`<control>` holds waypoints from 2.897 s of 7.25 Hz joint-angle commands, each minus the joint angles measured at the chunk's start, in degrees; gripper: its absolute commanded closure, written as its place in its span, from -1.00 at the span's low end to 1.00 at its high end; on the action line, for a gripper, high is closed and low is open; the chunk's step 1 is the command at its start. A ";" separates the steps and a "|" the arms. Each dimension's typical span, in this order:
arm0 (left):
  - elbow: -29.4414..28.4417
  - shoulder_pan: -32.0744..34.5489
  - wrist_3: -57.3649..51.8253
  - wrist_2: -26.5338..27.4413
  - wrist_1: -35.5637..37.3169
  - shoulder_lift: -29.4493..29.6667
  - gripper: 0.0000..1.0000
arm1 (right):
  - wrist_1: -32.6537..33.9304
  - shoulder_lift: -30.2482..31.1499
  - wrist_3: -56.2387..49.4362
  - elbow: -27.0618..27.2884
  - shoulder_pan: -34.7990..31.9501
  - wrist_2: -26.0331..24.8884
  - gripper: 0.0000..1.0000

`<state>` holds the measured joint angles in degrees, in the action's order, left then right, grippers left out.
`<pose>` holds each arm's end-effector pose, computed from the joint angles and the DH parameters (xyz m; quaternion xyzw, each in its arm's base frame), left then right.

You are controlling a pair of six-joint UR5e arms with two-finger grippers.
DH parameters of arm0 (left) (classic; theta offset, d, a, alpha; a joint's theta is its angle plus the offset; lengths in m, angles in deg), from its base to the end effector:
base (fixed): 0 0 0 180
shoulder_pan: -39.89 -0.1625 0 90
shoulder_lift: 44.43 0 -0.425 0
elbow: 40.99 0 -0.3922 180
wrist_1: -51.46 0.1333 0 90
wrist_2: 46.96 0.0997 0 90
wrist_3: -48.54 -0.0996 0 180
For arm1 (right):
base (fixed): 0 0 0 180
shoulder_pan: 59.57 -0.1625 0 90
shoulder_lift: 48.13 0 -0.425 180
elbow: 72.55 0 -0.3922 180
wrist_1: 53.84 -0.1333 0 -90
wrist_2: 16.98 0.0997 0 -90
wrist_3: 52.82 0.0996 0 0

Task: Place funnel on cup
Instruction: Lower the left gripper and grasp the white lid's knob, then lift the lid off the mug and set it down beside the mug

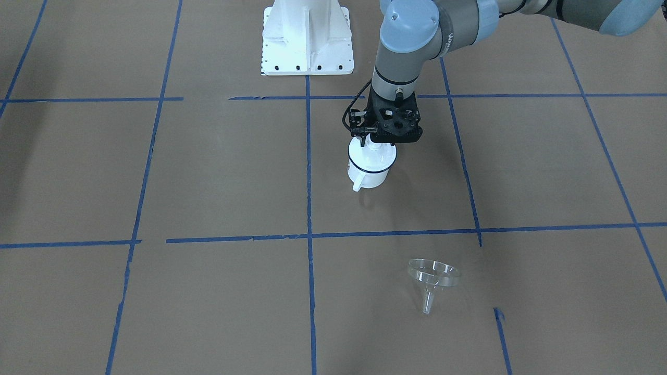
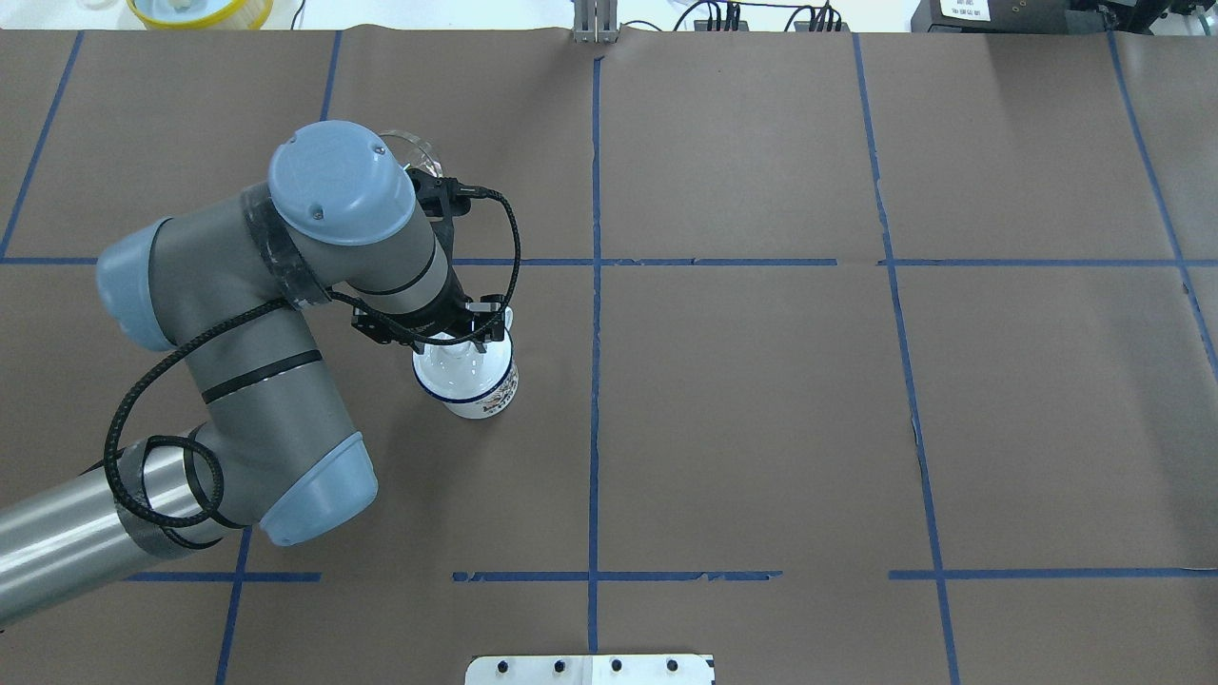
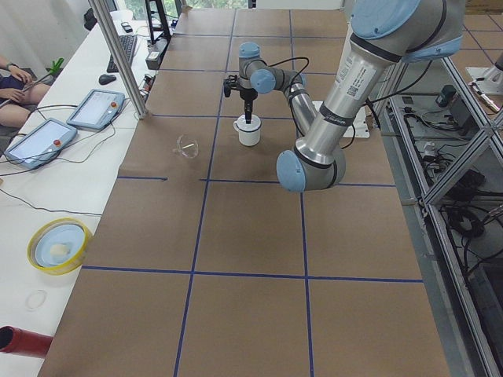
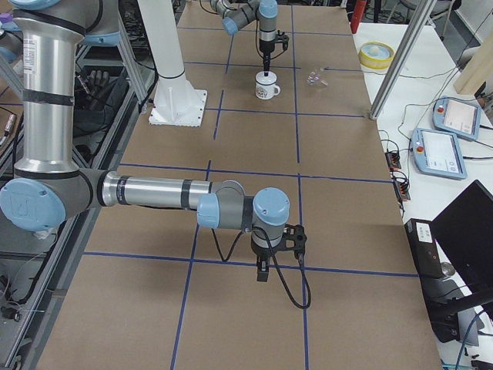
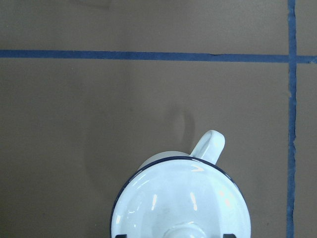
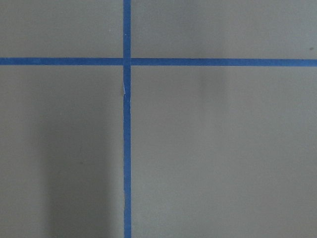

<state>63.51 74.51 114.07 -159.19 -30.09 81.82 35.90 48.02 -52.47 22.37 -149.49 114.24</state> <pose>0.4684 -0.4396 0.2026 0.0182 0.3967 -0.0117 0.9177 0.0670 -0.4451 0.6701 -0.0092 -0.3520 0.0052 0.9360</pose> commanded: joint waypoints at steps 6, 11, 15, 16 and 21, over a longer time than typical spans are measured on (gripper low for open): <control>0.44 -0.43 -0.06 -0.01 -0.01 -0.13 -0.01 | 0.00 0.00 0.00 0.00 0.00 0.00 -1.00; 5.08 0.36 0.12 -0.01 2.95 0.04 1.00 | 0.00 0.00 0.00 0.00 0.00 0.00 -1.00; 16.92 5.81 -1.02 0.52 8.10 -7.45 1.00 | 0.00 0.00 0.00 0.00 0.00 0.00 -1.00; 18.10 5.81 -0.76 0.52 1.64 -13.86 1.00 | 0.00 0.00 0.00 -0.09 0.00 0.00 -1.00; 5.14 4.76 -0.76 0.78 -15.36 -20.52 1.00 | 0.00 0.00 0.00 0.00 0.00 0.00 -1.00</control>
<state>72.63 79.52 113.53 -158.49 -42.88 61.34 35.90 48.02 -52.46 22.34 -149.48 114.24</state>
